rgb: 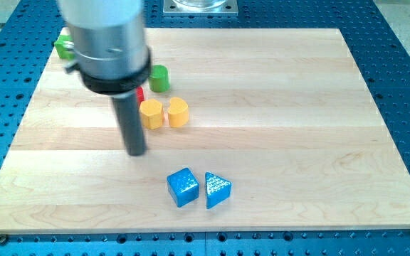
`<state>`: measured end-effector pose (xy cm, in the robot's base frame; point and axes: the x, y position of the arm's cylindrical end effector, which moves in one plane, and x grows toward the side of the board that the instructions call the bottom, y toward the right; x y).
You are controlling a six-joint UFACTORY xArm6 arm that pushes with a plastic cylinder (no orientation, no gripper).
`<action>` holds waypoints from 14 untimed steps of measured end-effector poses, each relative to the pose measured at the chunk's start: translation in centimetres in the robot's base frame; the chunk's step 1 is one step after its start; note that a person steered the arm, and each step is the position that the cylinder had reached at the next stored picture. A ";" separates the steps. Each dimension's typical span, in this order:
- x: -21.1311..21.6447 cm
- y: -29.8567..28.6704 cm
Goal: Drag the green circle at the left side of the blue cube
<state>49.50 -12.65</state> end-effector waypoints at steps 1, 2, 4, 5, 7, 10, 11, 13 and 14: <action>-1.5 -6.8; -9.9 -13.3; -15.2 -0.5; -18.1 3.9; -14.8 10.8; -13.9 -1.2; -16.4 -2.7; -6.2 -6.6; -5.3 -5.3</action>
<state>44.25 -18.00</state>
